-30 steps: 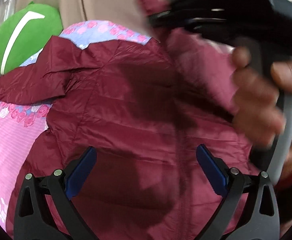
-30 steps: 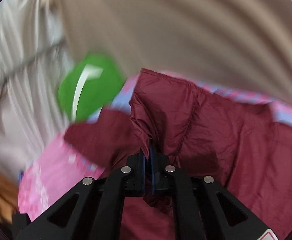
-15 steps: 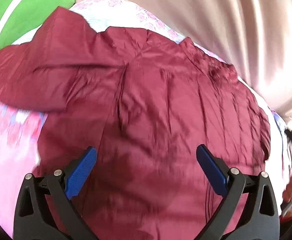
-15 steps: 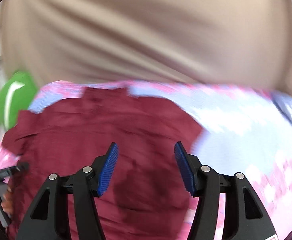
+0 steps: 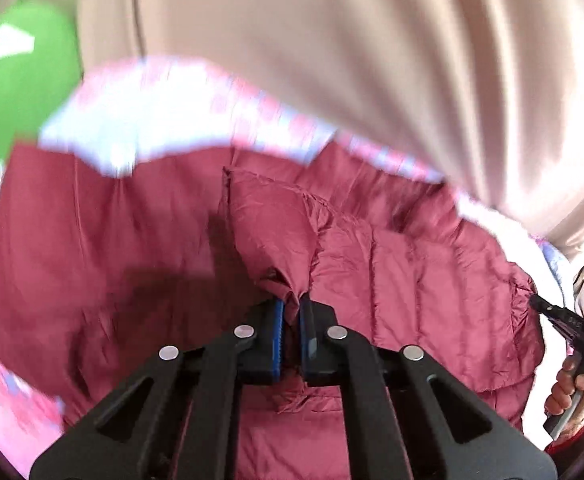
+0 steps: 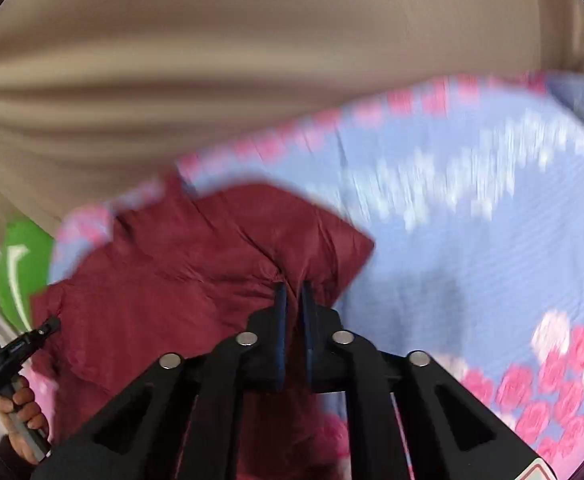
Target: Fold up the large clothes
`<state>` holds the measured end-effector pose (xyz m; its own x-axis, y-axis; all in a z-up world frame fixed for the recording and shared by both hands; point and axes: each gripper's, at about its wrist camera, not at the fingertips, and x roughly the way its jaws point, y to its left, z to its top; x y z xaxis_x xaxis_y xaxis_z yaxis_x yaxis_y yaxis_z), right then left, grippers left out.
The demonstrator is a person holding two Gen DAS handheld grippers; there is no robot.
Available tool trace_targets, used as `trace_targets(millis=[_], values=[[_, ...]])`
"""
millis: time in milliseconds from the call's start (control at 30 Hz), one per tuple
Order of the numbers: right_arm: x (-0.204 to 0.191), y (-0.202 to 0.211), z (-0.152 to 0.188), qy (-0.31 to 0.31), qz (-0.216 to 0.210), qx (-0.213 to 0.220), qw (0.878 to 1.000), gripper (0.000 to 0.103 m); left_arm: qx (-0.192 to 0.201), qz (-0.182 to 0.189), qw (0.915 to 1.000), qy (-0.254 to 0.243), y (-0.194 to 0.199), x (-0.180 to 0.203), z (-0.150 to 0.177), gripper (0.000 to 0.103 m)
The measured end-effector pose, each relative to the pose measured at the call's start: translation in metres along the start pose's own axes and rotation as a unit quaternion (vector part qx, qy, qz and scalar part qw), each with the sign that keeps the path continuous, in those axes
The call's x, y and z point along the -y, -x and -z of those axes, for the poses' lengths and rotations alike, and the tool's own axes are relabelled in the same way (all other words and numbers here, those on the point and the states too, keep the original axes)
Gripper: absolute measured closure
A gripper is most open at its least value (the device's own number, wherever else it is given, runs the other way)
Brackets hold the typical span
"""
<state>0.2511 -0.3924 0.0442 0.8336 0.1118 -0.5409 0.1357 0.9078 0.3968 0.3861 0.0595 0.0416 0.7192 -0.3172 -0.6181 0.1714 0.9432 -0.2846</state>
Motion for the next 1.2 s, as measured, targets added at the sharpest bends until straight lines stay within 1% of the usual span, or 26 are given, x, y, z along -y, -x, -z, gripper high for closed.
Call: trace_targets(millis=[33, 67, 100, 133, 167, 200, 233, 267, 300, 333, 400, 467, 500, 533, 600, 700, 733, 767, 833, 900, 933, 1000, 1033, 1067, 1200], values=[[-0.001, 0.01, -0.002, 0.001, -0.003, 0.028, 1.0, 0.101, 0.012, 0.002, 0.9999, -0.001, 0.004, 0.001, -0.005, 0.098], [0.002, 0.014, -0.002, 0.002, 0.008, 0.043, 0.999, 0.103, 0.013, -0.005, 0.9999, -0.004, 0.001, 0.002, -0.006, 0.098], [0.008, 0.008, 0.0, 0.003, 0.028, 0.041, 0.999, 0.103, 0.008, -0.013, 0.9999, -0.007, -0.007, 0.003, -0.005, 0.098], [0.014, -0.004, 0.002, 0.006, 0.057, 0.023, 0.998, 0.103, -0.011, -0.025, 0.9996, -0.011, -0.024, 0.003, 0.0, 0.098], [0.022, -0.022, 0.007, 0.008, 0.082, -0.008, 0.997, 0.103, -0.027, -0.033, 0.999, -0.013, -0.037, 0.003, 0.004, 0.098], [0.03, -0.041, 0.016, 0.006, 0.102, -0.045, 0.994, 0.103, -0.052, -0.048, 0.9974, -0.018, -0.057, 0.003, 0.014, 0.098], [0.032, -0.046, 0.021, 0.009, 0.123, -0.057, 0.991, 0.103, -0.066, -0.059, 0.9959, -0.02, -0.068, 0.002, 0.024, 0.098], [0.029, -0.045, 0.027, 0.018, 0.141, -0.058, 0.988, 0.103, -0.066, -0.068, 0.9952, -0.024, -0.074, 0.002, 0.031, 0.098], [0.027, -0.039, 0.03, 0.022, 0.133, -0.053, 0.989, 0.103, -0.052, -0.073, 0.9955, -0.032, -0.073, 0.004, 0.035, 0.098], [0.023, -0.031, 0.032, 0.025, 0.124, -0.047, 0.991, 0.103, -0.048, -0.076, 0.9953, -0.038, -0.072, 0.006, 0.035, 0.097], [0.013, -0.004, 0.039, 0.035, 0.109, -0.022, 0.993, 0.089, -0.048, -0.073, 0.9954, -0.038, -0.071, 0.006, 0.035, 0.096], [0.008, 0.01, 0.047, 0.042, 0.088, -0.015, 0.995, 0.062, -0.045, -0.065, 0.9963, -0.032, -0.072, 0.003, 0.035, 0.095], [0.005, 0.016, 0.053, 0.05, 0.076, -0.016, 0.996, 0.058, -0.042, -0.062, 0.9967, -0.03, -0.07, 0.002, 0.037, 0.095], [0.001, 0.018, 0.059, 0.063, 0.076, -0.024, 0.995, 0.055, -0.039, -0.06, 0.9971, -0.027, -0.07, 0.0, 0.038, 0.095], [-0.008, 0.013, 0.071, 0.089, 0.087, -0.043, 0.991, 0.055, -0.032, -0.061, 0.9973, -0.025, -0.066, -0.002, 0.042, 0.094], [-0.013, 0.008, 0.083, 0.117, 0.113, -0.06, 0.985, 0.055, -0.029, -0.065, 0.997, -0.031, -0.063, -0.001, 0.045, 0.094], [-0.013, 0.008, 0.086, 0.119, 0.115, -0.063, 0.984, 0.055, -0.029, -0.066, 0.9969, -0.032, -0.064, 0.0, 0.044, 0.094], [-0.013, 0.006, 0.087, 0.119, 0.115, -0.067, 0.984, 0.06, -0.028, -0.066, 0.9969, -0.032, -0.064, 0.0, 0.044, 0.094], [-0.015, 0.002, 0.089, 0.116, 0.112, -0.071, 0.984, 0.063, -0.028, -0.065, 0.997, -0.031, -0.065, 0.0, 0.043, 0.094], [-0.017, -0.001, 0.09, 0.122, 0.121, -0.07, 0.983, 0.064, -0.028, -0.062, 0.9973, -0.028, -0.065, -0.001, 0.043, 0.094], [-0.019, 0.0, 0.092, 0.125, 0.123, -0.07, 0.982, 0.068, -0.028, -0.061, 0.9973, -0.028, -0.065, -0.001, 0.042, 0.094], [-0.021, -0.001, 0.093, 0.128, 0.124, -0.073, 0.981, 0.082, -0.028, -0.062, 0.9973, -0.028, -0.067, -0.002, 0.041, 0.094], [-0.022, -0.001, 0.093, 0.128, 0.12, -0.074, 0.982, 0.095, -0.028, -0.063, 0.9972, -0.029, -0.067, -0.001, 0.041, 0.094], [-0.023, 0.0, 0.094, 0.127, 0.116, -0.074, 0.982, 0.099, -0.027, -0.064, 0.9972, -0.03, -0.066, -0.002, 0.042, 0.094], [-0.029, 0.02, 0.093, 0.133, 0.127, -0.037, 0.982, 0.102, -0.027, -0.065, 0.9971, -0.028, -0.063, -0.002, 0.045, 0.091]])
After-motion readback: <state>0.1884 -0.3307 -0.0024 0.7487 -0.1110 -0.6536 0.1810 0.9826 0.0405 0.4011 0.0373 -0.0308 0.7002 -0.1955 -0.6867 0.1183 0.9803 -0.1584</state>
